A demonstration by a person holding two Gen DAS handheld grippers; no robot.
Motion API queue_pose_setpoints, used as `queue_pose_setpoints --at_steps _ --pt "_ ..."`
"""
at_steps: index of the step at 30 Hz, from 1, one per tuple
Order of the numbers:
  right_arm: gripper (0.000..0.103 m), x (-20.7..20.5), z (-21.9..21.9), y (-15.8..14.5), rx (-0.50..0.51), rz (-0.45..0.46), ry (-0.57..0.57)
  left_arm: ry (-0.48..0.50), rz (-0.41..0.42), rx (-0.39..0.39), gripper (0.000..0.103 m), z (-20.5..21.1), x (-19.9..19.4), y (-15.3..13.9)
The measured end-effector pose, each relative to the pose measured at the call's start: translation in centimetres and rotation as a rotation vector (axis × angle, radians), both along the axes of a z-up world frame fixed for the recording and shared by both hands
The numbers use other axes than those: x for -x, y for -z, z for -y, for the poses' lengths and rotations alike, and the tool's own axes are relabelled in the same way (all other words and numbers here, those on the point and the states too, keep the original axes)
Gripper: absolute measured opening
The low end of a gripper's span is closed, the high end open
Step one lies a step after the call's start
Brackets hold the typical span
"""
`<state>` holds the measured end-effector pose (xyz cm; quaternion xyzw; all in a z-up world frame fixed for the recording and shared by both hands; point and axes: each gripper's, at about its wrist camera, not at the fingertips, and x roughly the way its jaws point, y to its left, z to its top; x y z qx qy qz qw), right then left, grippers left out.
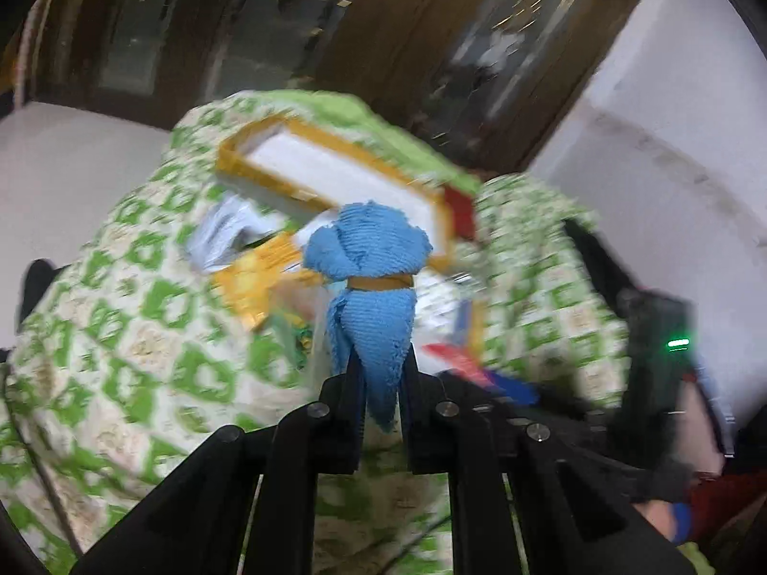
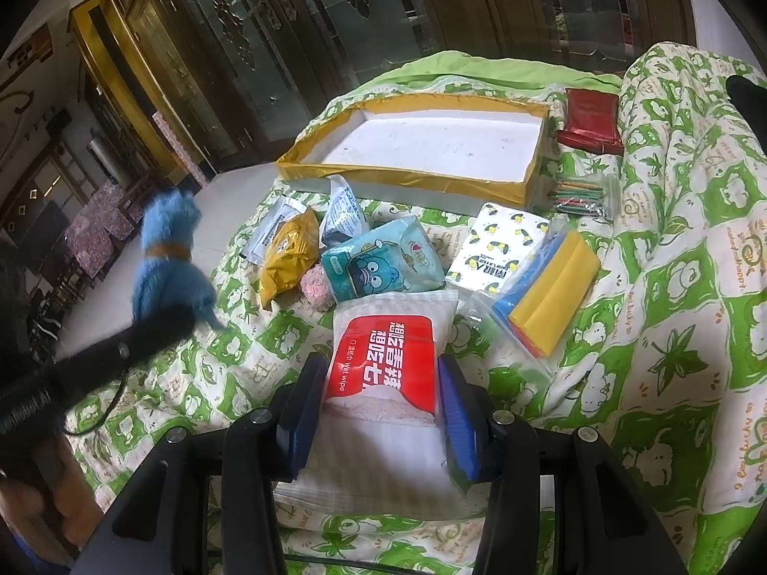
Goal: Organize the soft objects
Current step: 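Lift the blue doll with the left tool and carry it toward the foam box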
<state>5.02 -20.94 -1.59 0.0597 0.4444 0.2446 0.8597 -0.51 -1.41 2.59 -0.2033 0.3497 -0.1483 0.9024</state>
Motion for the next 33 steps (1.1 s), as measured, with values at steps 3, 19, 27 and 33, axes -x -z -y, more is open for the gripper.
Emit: queue_pose_setpoints --at_steps 3,19,27,33 --pt "0.051 -0.1 0.0 0.2 -0.001 -0.013 0.002 -0.006 0.025 -0.126 0.012 0.8 -0.1 -0.6" --pt "0.051 -0.3 0.2 0.1 -0.013 -0.01 0.009 0.068 -0.047 0.105 0.012 -0.1 -1.1 1.5" --pt "0.05 -0.3 0.5 0.0 -0.021 -0.008 0.013 0.114 -0.044 0.168 0.011 -0.3 -1.6 1.8" --pt "0.051 -0.6 0.9 -0.7 -0.039 0.004 0.034 0.089 0.004 -0.08 0.012 1.8 -1.8 0.2"
